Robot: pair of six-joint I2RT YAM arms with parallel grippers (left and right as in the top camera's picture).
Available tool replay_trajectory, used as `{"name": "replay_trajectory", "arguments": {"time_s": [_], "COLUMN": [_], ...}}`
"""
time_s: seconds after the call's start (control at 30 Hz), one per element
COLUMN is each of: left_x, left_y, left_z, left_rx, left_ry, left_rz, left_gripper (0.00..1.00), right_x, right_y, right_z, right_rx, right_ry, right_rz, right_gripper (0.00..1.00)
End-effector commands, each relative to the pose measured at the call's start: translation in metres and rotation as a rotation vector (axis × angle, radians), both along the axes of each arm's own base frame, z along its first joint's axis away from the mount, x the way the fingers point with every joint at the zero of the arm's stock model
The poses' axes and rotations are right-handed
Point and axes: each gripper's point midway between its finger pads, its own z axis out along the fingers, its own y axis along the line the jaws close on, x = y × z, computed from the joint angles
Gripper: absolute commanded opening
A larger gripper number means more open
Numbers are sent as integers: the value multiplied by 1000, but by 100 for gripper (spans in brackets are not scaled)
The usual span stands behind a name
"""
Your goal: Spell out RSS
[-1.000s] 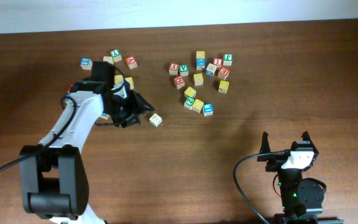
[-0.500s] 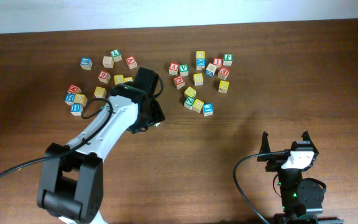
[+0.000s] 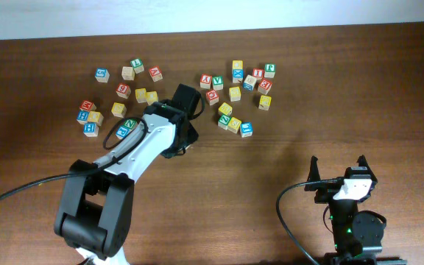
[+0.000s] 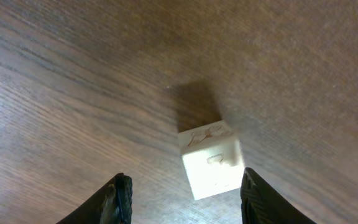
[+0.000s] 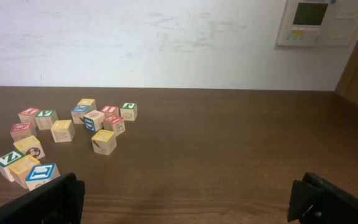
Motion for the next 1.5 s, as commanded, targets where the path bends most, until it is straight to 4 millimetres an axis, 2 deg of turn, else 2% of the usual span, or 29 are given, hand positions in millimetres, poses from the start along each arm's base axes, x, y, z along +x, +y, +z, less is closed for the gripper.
{"name": "replay_trajectory", "arguments": {"time_s": [0.0, 0.13, 0.33, 0.5, 0.57, 0.77, 0.87, 1.0, 1.27, 1.37, 1.47], "left_x": [1, 4, 3, 5, 5, 7, 9, 11, 28, 29, 25], "left_y": [2, -6, -5, -5, -5, 1, 15, 47, 95, 97, 98], "left_z": [-4, -17, -32, -32, -31, -31, -28, -19, 19, 20, 14], "left_rx": [6, -16, 2, 2, 8, 64, 148, 347, 766, 799, 807], "left_ry": [-6, 5, 29, 20, 19, 17, 11, -6, -28, -3, 31], "left_rz": [71, 77, 76, 75, 62, -49, -88, -110, -295, -355, -384], "left_gripper": [48, 51, 50, 40, 32, 23, 23, 24, 24, 24, 24], "right_x": [0, 0, 0, 0, 0, 0, 0, 0, 0, 0, 0], "right_y": [-1, -1, -1, -1, -1, -1, -2, -1, -2, -1, -1], "right_z": [-3, -3, -3, -3, -3, -3, -3, -3, -3, -3, -3], "right_rx": [11, 11, 11, 11, 11, 11, 11, 11, 11, 11, 11], "right_ry": [4, 4, 4, 4, 4, 4, 4, 4, 4, 4, 4], "right_rz": [-7, -7, -7, -7, -7, -7, -7, -7, -7, -7, -7], "right_gripper": [98, 98, 98, 98, 98, 98, 98, 98, 98, 98, 98]}}
